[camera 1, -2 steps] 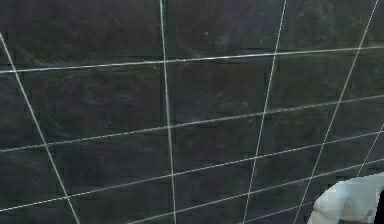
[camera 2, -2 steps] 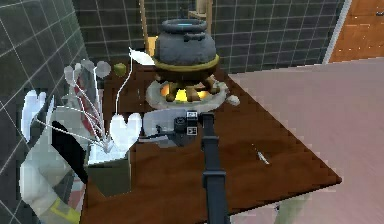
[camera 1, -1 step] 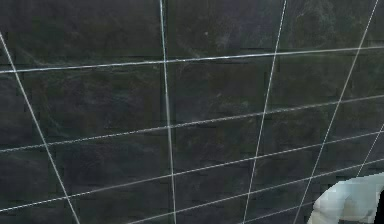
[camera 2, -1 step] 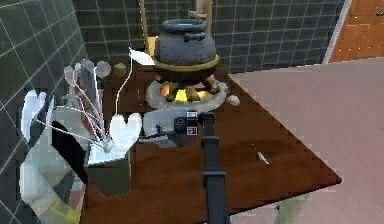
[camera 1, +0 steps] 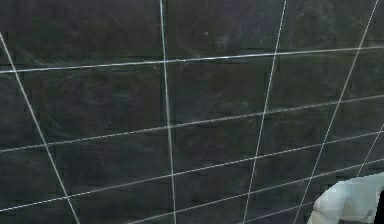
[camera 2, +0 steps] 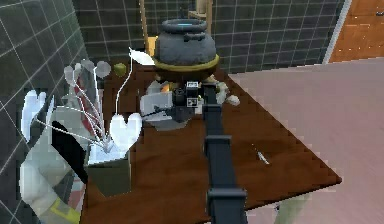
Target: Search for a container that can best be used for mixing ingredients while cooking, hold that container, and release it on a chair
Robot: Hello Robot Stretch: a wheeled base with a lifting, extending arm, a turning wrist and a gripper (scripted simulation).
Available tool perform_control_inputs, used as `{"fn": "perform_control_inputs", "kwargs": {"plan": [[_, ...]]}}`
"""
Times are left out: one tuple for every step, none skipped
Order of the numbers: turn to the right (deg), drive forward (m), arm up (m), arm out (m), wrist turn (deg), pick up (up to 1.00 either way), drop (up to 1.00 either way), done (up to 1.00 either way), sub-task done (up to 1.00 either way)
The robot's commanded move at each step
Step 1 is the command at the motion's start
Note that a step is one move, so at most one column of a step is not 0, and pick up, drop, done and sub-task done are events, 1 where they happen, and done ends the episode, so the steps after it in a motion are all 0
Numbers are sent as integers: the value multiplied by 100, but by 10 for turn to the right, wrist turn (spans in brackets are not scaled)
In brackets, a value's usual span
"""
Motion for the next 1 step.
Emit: {"fn": "perform_control_inputs", "kwargs": {"plan": [[0, 0, 12, 0, 0, 0, 0, 0, 0]]}}
